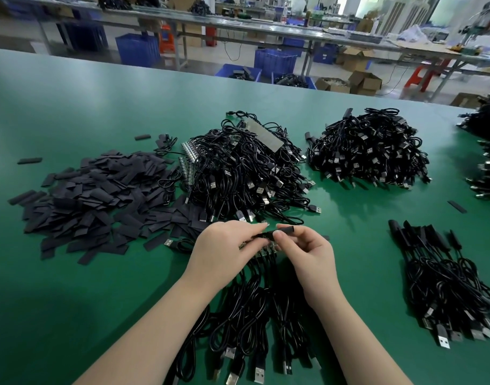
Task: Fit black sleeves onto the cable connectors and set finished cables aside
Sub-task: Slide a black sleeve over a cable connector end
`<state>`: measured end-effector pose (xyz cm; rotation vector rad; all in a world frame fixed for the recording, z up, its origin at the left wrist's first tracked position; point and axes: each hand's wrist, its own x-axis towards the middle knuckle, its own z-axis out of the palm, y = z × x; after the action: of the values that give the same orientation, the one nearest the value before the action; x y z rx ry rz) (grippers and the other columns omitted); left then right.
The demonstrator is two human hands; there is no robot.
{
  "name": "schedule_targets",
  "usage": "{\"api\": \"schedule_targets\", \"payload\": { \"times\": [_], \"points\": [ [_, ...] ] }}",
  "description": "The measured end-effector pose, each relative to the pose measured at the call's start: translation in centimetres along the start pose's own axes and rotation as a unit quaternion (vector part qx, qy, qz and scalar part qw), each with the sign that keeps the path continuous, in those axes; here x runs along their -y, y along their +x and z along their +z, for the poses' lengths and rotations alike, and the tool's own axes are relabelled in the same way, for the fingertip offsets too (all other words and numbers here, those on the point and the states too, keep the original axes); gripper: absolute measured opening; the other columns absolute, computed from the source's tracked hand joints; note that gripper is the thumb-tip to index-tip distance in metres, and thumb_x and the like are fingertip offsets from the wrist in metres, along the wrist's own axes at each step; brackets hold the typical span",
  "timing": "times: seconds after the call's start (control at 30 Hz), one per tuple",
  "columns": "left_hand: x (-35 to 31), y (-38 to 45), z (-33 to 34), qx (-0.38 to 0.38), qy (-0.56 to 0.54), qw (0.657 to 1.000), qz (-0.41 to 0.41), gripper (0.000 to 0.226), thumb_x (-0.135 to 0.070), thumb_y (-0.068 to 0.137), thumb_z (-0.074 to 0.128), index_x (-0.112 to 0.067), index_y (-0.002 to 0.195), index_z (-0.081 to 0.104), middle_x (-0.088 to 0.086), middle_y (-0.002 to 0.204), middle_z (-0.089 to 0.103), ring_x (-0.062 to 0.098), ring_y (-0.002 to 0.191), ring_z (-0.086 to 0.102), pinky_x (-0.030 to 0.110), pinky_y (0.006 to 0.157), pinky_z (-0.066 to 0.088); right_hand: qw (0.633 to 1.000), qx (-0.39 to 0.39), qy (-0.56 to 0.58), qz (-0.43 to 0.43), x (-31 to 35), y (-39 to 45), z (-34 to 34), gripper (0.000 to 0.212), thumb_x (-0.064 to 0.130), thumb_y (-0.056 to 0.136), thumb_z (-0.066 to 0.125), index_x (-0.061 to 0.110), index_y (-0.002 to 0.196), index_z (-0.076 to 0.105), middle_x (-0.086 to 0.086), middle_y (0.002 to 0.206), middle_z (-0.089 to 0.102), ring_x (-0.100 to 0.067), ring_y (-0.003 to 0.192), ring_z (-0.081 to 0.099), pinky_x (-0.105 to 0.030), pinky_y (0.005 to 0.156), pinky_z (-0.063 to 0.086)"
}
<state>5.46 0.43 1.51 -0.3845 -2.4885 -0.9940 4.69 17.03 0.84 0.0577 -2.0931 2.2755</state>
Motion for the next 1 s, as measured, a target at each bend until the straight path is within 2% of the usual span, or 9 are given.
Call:
{"api": "schedule_targets", "payload": {
  "times": [0.07, 0.17, 0.27, 0.4, 0.6, 0.8, 1.0],
  "points": [
    [-0.05, 0.0, -0.05, -0.02, 0.01, 1.0, -0.007, 0.023, -0.034, 0.083, 0.075, -0.027, 0.105, 0.076, -0.013, 0.096, 0.075, 0.006, 0.088, 0.067, 0.027, 0.081, 0.052, 1.0, -0.006, 0.008, 0.004, 0.01, 0.01, 0.01, 0.017, 0.015, 0.084, 0.077, 0.032, 0.084, 0.078, 0.002, 0.077, 0.076, -0.006, 0.074, 0.069, -0.014, 0.07, 0.053],
    [-0.12, -0.03, -0.07, -0.017, 0.006, 1.0, 0.003, 0.016, -0.031, 0.084, 0.073, -0.025, 0.098, 0.078, -0.014, 0.091, 0.074, 0.003, 0.086, 0.067, 0.03, 0.078, 0.054, 1.0, 0.001, 0.005, 0.006, 0.0, 0.06, -0.01, 0.016, 0.015, 0.083, 0.078, 0.031, 0.083, 0.078, 0.002, 0.076, 0.075, -0.006, 0.074, 0.07, -0.014, 0.07, 0.052],
    [-0.09, -0.05, -0.06, 0.001, -0.013, 1.0, 0.004, 0.017, -0.031, 0.086, 0.07, -0.025, 0.1, 0.077, -0.015, 0.093, 0.074, 0.001, 0.089, 0.065, 0.03, 0.081, 0.054, 1.0, 0.008, 0.004, 0.004, -0.04, 0.08, -0.04, 0.015, 0.014, 0.083, 0.078, 0.029, 0.081, 0.077, 0.003, 0.079, 0.075, -0.007, 0.075, 0.07, -0.014, 0.07, 0.052],
    [0.01, 0.05, -0.01, 0.021, -0.027, 0.999, -0.001, 0.019, -0.028, 0.085, 0.073, -0.028, 0.104, 0.076, -0.017, 0.097, 0.073, -0.001, 0.095, 0.063, 0.022, 0.084, 0.05, 1.0, -0.007, 0.013, 0.005, -0.12, 0.03, -0.1, 0.012, 0.017, 0.083, 0.077, 0.029, 0.082, 0.078, 0.003, 0.079, 0.076, -0.008, 0.073, 0.07, -0.015, 0.068, 0.052],
    [0.15, -0.11, 0.01, -0.004, -0.029, 1.0, -0.003, 0.017, -0.024, 0.084, 0.071, -0.028, 0.099, 0.077, -0.019, 0.091, 0.073, -0.002, 0.09, 0.064, 0.017, 0.079, 0.051, 1.0, 0.004, 0.011, 0.013, -0.21, 0.07, 0.11, 0.012, 0.016, 0.083, 0.077, 0.028, 0.08, 0.077, 0.003, 0.08, 0.075, -0.008, 0.075, 0.069, -0.017, 0.073, 0.054],
    [0.22, -0.23, 0.26, -0.024, -0.06, 0.998, -0.018, 0.014, -0.022, 0.081, 0.074, -0.027, 0.094, 0.078, -0.019, 0.086, 0.072, -0.005, 0.087, 0.064, 0.014, 0.077, 0.05, 0.999, -0.004, 0.026, 0.02, -0.14, -0.07, 0.23, 0.016, 0.013, 0.085, 0.075, 0.028, 0.08, 0.078, 0.003, 0.077, 0.075, -0.008, 0.073, 0.069, -0.014, 0.069, 0.051],
    [0.22, -0.14, 0.13, -0.013, -0.042, 0.999, -0.018, 0.018, -0.026, 0.081, 0.067, -0.028, 0.095, 0.077, -0.019, 0.088, 0.072, -0.004, 0.089, 0.063, 0.013, 0.078, 0.048, 1.0, 0.031, -0.005, 0.005, 0.05, -0.26, 0.47, 0.01, 0.009, 0.085, 0.075, 0.018, 0.087, 0.077, 0.001, 0.078, 0.075, -0.005, 0.073, 0.069, -0.014, 0.068, 0.052]
  ]
}}
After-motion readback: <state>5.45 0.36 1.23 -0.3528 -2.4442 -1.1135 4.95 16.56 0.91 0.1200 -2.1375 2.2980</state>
